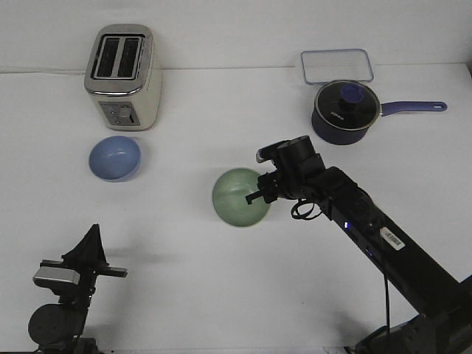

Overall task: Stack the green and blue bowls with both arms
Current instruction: 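Carry the green bowl toward the table center and lower it, then release the green bowl and retract the right gripper to rest, then reach the left gripper to the light blue bowl and grasp its rim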

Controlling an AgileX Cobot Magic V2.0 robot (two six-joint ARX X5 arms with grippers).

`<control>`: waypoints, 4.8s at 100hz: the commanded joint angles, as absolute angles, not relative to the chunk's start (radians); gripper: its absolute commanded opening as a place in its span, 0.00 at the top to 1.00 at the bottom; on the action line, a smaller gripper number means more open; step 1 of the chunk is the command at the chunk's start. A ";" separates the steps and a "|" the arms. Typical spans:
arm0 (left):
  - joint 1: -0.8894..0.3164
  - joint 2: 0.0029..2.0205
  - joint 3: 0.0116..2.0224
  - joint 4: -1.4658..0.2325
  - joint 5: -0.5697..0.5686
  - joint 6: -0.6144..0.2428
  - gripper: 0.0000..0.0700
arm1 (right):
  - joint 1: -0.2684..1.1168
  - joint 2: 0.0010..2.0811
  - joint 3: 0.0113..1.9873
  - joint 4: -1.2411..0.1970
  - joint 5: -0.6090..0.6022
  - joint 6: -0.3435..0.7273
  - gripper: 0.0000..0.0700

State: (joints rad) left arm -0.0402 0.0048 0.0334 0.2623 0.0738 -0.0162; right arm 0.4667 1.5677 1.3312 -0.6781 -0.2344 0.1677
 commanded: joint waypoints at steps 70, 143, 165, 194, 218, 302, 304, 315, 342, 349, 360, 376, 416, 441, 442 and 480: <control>-0.039 0.003 0.014 0.278 0.069 -0.012 0.98 | 0.505 1.627 1.118 -0.502 -0.229 0.273 1.00; -0.039 0.003 0.014 0.278 0.069 -0.012 0.98 | 0.522 1.668 1.119 -0.500 -0.228 0.312 0.29; -0.039 0.003 0.014 0.278 0.069 -0.012 0.98 | 0.487 1.600 1.120 -0.501 -0.228 0.302 0.29; -0.039 0.003 0.014 0.278 0.069 -0.012 0.98 | 0.346 1.399 1.120 -0.558 -0.177 0.205 0.29; -0.039 0.003 0.014 0.278 0.069 -0.012 0.98 | 0.216 1.221 1.117 -0.645 -0.097 0.065 0.29; -0.039 0.003 0.014 0.280 0.069 -0.012 0.98 | 0.058 0.564 0.570 -0.338 -0.073 0.048 0.29; -0.039 0.003 0.014 0.280 0.069 -0.012 0.98 | 0.058 0.556 0.570 -0.337 -0.073 0.048 0.29; -0.039 0.003 0.028 0.277 0.069 -0.023 0.98 | 0.058 0.522 0.570 -0.338 -0.073 0.049 0.29; -0.039 0.093 0.285 0.081 -0.017 -0.046 0.98 | 0.058 0.512 0.570 -0.344 -0.070 0.049 0.29; -0.039 0.176 0.408 0.002 -0.040 -0.045 0.98 | 0.058 0.511 0.570 -0.344 -0.070 0.049 0.29; -0.039 0.350 0.626 -0.134 -0.041 -0.050 0.98 | 0.058 0.511 0.570 -0.344 -0.070 0.049 0.29; -0.039 0.633 0.936 -0.401 -0.041 -0.054 0.98 | 0.058 0.511 0.570 -0.344 -0.070 0.049 0.29; -0.040 1.040 1.199 -0.642 -0.041 -0.046 0.98 | 0.058 0.511 0.570 -0.344 -0.070 0.049 0.29; -0.038 1.091 1.200 -0.630 -0.041 -0.092 0.49 | 0.058 0.511 0.570 -0.344 -0.070 0.056 0.29; -0.037 1.095 1.200 -0.626 -0.041 -0.092 0.45 | 0.058 0.511 0.570 -0.344 -0.070 0.056 0.29; 0.074 1.370 1.350 -0.586 -0.041 -0.093 0.38 | 0.058 0.511 0.570 -0.344 -0.070 0.057 0.29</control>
State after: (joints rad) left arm 0.0589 1.3083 1.3052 -0.5873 -0.0357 -0.0826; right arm 0.0578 0.5091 0.5644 -0.3534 -0.0742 0.0494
